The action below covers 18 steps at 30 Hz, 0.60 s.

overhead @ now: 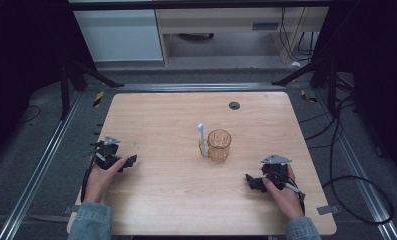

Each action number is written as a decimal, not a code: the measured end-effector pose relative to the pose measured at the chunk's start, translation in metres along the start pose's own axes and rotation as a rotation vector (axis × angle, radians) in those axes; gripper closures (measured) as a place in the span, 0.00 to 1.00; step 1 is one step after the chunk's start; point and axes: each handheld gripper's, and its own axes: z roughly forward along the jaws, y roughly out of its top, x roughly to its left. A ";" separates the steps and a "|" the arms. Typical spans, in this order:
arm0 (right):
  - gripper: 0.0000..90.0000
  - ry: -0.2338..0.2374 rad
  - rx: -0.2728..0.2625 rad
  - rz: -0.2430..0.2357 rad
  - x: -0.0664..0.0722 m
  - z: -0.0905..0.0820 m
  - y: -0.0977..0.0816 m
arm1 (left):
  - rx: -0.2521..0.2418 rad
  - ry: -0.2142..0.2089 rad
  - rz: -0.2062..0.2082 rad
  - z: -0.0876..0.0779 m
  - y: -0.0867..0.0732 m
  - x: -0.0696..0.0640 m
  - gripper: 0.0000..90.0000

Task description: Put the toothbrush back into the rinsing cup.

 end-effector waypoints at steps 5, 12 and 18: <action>0.00 0.000 0.000 0.000 0.000 0.000 0.000 | 0.018 0.016 0.014 0.008 -0.004 0.000 0.09; 0.00 -0.001 0.000 0.000 0.000 0.000 0.000 | 0.007 0.002 0.030 0.015 -0.007 -0.003 0.07; 0.00 -0.005 -0.001 0.008 0.001 0.000 0.000 | -0.044 -0.004 0.035 0.018 -0.011 -0.002 0.04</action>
